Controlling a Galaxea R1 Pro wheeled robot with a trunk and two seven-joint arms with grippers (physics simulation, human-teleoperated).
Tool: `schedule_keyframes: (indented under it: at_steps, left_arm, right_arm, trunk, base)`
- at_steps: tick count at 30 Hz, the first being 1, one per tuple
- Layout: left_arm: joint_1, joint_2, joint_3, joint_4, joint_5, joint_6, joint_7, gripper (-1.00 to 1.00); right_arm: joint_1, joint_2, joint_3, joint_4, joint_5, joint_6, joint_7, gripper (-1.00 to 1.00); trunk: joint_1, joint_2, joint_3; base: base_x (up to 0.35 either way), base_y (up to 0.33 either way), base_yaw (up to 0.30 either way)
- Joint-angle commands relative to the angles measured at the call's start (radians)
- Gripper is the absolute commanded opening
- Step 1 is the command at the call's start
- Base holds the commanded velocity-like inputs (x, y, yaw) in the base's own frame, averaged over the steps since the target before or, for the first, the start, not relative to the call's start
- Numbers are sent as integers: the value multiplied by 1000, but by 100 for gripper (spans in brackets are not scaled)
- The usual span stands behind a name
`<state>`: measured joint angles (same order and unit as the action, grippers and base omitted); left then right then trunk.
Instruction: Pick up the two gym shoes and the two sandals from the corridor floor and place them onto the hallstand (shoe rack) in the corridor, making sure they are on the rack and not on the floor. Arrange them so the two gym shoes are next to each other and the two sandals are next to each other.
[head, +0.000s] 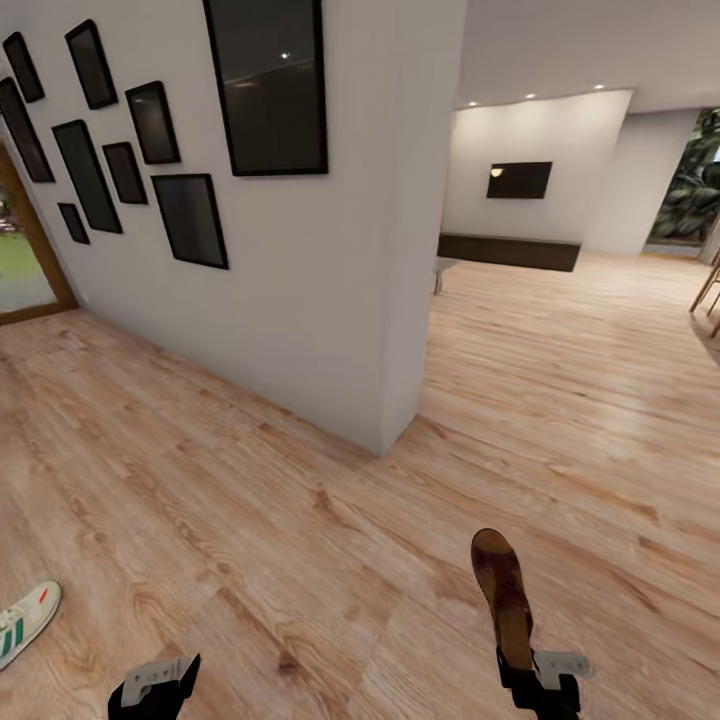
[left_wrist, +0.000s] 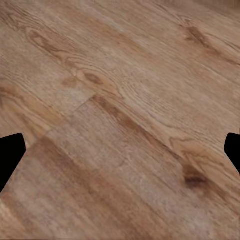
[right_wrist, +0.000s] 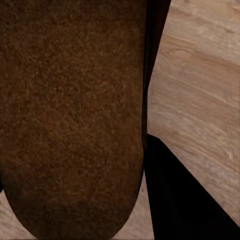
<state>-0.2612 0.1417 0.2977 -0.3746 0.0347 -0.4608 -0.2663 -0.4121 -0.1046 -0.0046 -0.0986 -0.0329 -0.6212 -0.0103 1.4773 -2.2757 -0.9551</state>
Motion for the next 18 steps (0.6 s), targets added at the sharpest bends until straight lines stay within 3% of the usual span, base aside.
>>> schedule_keyframes:
  at_steps: [1,18]
  left_arm:
    - [-1,-1,6,2,4,-1,-10,100]
    - [-1,-1,6,1,3,-1,-10,100]
  right_arm:
    - [-1,0,-1,0,-7,-3,1,-100]
    - [-1,0,-2,0,-7,-3,1,-100]
  trunk:
    - [0,0,-1]
    - [0,0,-1]
  base:
    - [147,307,270]
    - [135,307,278]
